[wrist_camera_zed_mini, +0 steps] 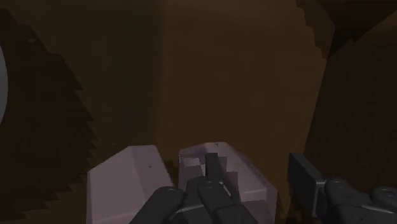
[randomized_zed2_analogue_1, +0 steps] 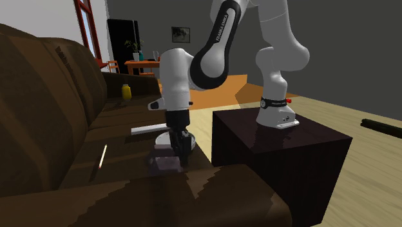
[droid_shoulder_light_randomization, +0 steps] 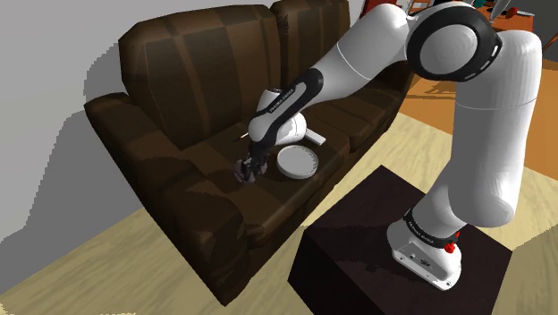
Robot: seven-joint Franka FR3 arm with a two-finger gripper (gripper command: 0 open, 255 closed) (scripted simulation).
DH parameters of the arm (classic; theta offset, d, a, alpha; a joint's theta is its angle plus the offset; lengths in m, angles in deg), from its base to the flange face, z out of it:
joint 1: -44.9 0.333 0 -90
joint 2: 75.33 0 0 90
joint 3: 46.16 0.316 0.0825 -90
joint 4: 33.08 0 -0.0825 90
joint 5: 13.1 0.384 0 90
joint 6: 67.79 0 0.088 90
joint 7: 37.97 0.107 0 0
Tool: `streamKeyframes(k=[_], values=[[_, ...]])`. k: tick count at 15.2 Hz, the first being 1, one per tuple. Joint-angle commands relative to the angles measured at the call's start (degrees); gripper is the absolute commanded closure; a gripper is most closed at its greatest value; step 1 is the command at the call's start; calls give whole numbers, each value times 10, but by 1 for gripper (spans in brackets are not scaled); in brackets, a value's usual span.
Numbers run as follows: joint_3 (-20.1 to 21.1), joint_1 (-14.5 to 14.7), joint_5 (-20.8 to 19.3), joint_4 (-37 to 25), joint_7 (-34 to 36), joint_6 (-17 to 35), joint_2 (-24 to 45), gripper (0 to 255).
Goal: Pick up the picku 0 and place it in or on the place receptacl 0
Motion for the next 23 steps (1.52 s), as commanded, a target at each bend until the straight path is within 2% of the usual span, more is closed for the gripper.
streamKeyframes(k=[1, 5, 6, 13, 14, 15, 16, 18, 23], values=[[8, 5, 2, 5, -1, -17, 4, 255], [3, 11, -5, -18, 8, -22, 21, 255], [7, 3, -2, -3, 1, -20, 10, 255], [0, 6, -16, 6, 23, -59, -39, 255], [2, 5, -13, 7, 18, -50, -33, 255], [2, 5, -13, 7, 18, -50, -33, 0], [-37, 53, -54, -11, 144, -45, -27, 0], [-127, 152, -129, -64, 375, -69, -4, 0], [-124, 154, -116, -73, 366, -44, 30, 0]])
